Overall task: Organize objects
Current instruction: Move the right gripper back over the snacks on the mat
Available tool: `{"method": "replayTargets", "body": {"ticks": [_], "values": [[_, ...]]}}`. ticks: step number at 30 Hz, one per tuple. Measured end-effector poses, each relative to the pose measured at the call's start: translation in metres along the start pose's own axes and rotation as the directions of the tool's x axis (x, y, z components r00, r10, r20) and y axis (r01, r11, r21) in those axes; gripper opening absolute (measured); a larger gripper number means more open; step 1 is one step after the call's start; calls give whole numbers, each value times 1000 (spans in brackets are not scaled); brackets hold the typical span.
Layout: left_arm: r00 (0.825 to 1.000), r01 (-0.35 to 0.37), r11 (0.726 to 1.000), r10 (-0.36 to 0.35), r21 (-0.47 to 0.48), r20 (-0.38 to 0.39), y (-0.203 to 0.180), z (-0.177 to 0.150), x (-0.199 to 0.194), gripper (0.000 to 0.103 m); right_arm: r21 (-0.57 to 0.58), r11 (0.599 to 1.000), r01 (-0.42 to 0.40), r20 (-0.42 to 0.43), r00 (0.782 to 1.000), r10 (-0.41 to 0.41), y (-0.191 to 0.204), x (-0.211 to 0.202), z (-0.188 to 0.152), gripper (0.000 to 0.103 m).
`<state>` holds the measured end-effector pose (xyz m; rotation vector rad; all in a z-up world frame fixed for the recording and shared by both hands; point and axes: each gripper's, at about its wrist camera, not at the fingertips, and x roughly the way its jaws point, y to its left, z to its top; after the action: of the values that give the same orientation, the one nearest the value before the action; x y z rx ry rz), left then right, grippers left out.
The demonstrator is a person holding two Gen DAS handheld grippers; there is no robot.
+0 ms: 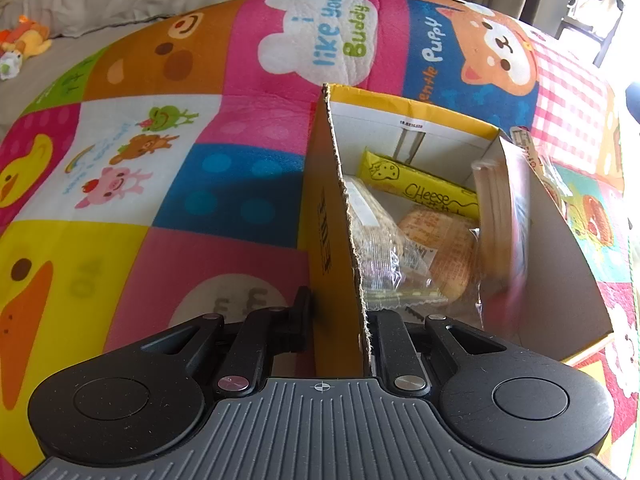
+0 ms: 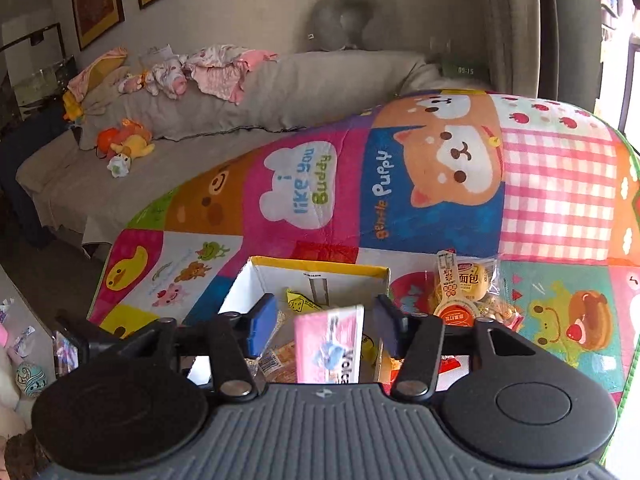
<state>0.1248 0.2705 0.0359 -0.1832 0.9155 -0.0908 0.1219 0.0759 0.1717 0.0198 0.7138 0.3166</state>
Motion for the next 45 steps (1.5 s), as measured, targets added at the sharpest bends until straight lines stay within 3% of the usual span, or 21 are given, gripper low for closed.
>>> {"method": "replayTargets", "body": {"ticks": [5,12,19,23,29,34,39,45], "values": [[1000,-1,1000,1,-1,1,0,0,0,16,53,999,12,-27,1000,-11,-19,8,-6,59],[1000,-3,1000,3,1,3,-1,-1,-1,16,96,992,84,-56,995,-79,-56,12,-17,59],[1000,-3,1000,3,2,4,-1,-1,0,16,100,979,180,-59,983,-175,-83,27,-24,66],[1000,-2,1000,2,6,4,-1,0,-1,16,141,959,246,-26,969,-245,-122,42,-18,70],[1000,-1,1000,1,8,7,-1,0,-1,16,239,938,250,-94,968,-234,-171,80,-20,77],[1000,1,1000,-1,7,10,-1,0,0,16,222,946,237,-93,971,-221,-163,103,-21,77],[1000,10,1000,-10,9,9,1,-1,0,17,202,954,223,-78,974,-211,-145,134,9,79],[1000,15,1000,-15,6,13,1,-1,0,17,137,946,295,-111,953,-281,-142,195,41,84]]}}
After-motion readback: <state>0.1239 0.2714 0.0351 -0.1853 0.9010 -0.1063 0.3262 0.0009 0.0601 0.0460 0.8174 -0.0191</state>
